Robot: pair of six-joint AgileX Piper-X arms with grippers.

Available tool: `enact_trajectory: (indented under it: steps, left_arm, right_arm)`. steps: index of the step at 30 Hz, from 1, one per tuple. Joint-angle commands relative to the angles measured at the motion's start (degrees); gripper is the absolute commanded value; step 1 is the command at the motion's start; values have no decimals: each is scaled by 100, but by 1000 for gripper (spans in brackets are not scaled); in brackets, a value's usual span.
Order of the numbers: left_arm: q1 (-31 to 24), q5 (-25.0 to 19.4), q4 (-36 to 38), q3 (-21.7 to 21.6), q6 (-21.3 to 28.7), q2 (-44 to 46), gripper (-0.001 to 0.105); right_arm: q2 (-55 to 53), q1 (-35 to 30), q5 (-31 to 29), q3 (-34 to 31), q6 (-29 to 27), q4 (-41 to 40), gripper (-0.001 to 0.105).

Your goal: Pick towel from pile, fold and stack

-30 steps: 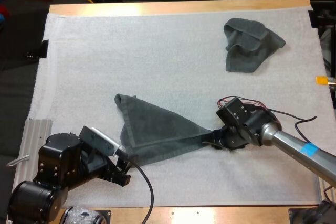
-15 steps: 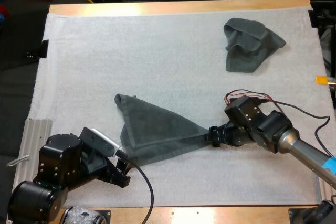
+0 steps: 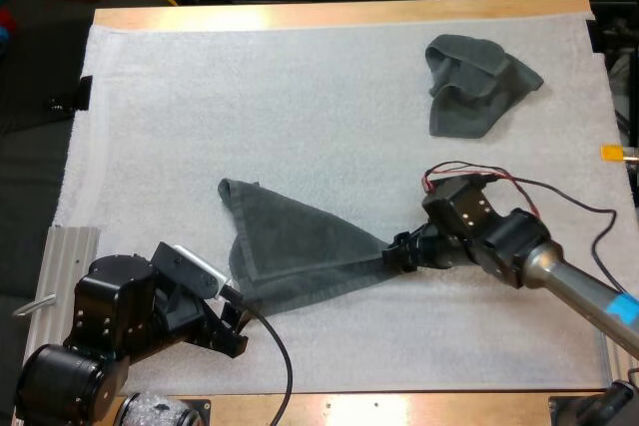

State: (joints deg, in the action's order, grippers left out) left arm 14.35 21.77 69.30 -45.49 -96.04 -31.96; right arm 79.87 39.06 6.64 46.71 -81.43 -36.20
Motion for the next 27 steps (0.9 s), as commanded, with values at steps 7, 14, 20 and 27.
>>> enact_trajectory:
  steps: [7, 14, 20, 27]
  left_arm:
    - [12, 30, 25, -36, -42, -3, 69]
    - [12, 30, 25, -36, -42, -3, 69]
    - [12, 30, 25, -36, -42, -3, 69]
    - [12, 30, 25, -36, -42, -3, 69]
  right_arm:
    - [554, -24, 125, 30, -95, -6, 63]
    - [828, -24, 126, 30, -125, 162, 43]
    - [827, -24, 126, 30, -99, 317, 41]
    - [827, -24, 126, 30, -71, 432, 41]
